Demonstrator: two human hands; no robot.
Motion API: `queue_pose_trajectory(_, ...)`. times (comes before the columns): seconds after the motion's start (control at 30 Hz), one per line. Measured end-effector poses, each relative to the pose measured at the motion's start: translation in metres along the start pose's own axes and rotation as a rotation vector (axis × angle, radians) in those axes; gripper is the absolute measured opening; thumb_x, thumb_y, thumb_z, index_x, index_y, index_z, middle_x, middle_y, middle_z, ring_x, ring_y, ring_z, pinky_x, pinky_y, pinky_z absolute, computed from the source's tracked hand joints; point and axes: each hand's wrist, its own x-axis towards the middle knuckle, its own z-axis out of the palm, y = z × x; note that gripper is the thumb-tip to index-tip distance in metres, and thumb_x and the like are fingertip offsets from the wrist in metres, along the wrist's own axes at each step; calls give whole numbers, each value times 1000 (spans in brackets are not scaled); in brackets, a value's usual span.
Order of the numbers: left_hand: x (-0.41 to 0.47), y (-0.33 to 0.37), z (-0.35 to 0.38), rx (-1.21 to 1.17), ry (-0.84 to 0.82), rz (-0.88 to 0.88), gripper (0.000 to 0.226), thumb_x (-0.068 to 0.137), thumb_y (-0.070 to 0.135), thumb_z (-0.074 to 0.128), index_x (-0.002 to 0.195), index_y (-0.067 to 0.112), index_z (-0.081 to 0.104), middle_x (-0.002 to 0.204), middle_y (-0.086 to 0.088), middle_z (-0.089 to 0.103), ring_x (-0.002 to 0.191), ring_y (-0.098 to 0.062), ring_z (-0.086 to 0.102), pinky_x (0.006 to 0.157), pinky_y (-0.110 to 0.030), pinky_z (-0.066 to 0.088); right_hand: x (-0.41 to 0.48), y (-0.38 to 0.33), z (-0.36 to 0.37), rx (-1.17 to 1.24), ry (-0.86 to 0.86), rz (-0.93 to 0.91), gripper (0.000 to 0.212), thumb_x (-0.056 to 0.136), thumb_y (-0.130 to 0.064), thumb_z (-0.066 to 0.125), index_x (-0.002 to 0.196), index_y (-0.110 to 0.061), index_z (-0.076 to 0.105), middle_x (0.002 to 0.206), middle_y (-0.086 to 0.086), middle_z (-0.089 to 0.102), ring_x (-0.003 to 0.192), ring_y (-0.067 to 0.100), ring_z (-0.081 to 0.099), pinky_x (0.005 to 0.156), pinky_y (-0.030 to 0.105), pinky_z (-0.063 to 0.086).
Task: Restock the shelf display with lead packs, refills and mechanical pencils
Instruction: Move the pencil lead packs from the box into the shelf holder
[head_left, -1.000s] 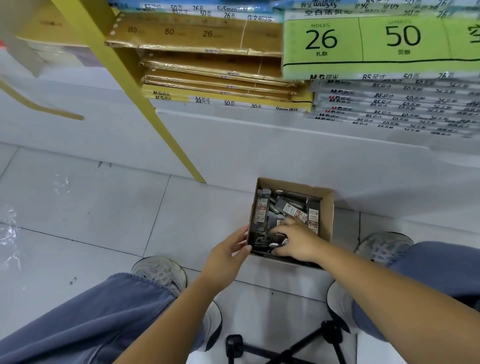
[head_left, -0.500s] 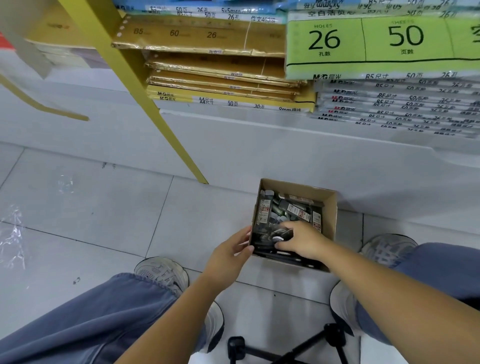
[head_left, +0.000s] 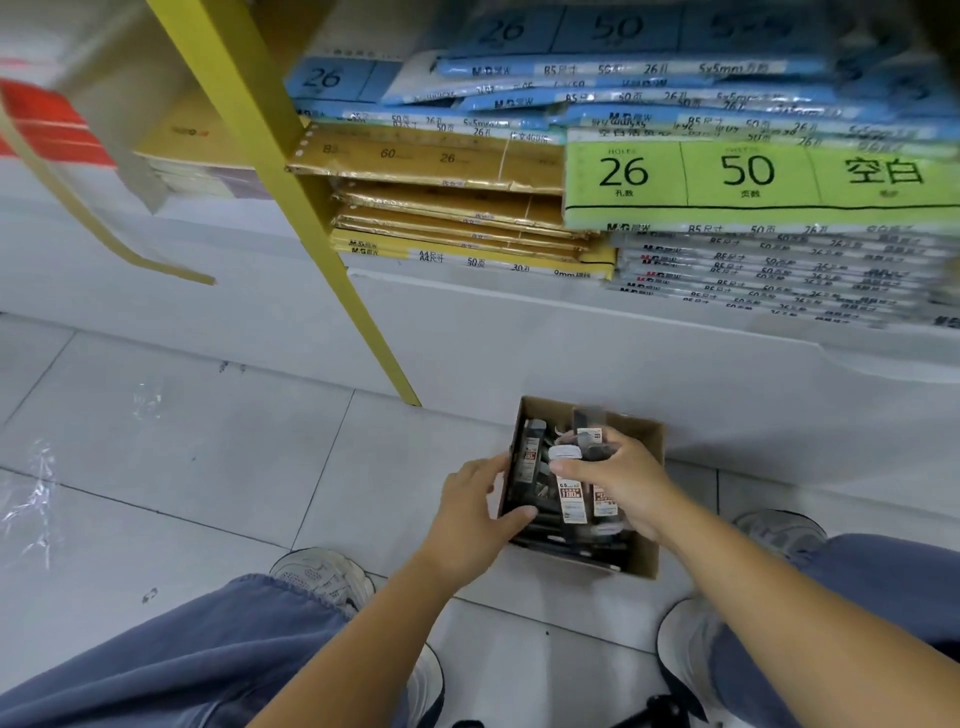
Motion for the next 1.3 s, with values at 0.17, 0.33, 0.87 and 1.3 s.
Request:
queue_pose_trajectory(0.17, -12, 61, -27, -470, -276, 25, 46, 97, 20, 63, 139, 33, 48, 127, 10, 66, 116, 2, 60, 96, -21, 51, -38, -67, 25, 145, -77, -138, 45, 47, -27, 94, 87, -28, 74, 92, 8, 75, 81, 29, 73, 68, 39, 57)
queue_pose_trajectory(0.33, -31, 113, -75, -727, -468, 82, 41, 97, 24, 61, 136, 17, 50, 126, -1, 69, 119, -21, 64, 88, -42, 59, -87, -143, 40, 122, -71, -371, 37, 53, -33, 87, 87, -28, 73, 94, 6, 76, 86, 24, 73, 74, 37, 59)
queue_pose_trajectory(0.87, -82, 253, -207, -504, -117, 442, 19, 89, 31, 71, 108, 29, 69, 102, 4, 76, 87, -8, 72, 65, -31, 59, -162, -331, 56, -135, -133, -752, 64, 51, -72, 74, 101, -33, 71, 97, -7, 75, 89, 15, 73, 82, 35, 54)
queue_pose_trajectory(1.3, -64, 264, -225, -672, 2, 449, 39, 75, 56, 72, 102, 30, 73, 96, -1, 77, 73, -12, 69, 57, -24, 53, -143, -344, 54, -60, -43, -923, 14, 89, -31, 63, 94, -41, 72, 94, -8, 76, 86, 11, 73, 66, 19, 55)
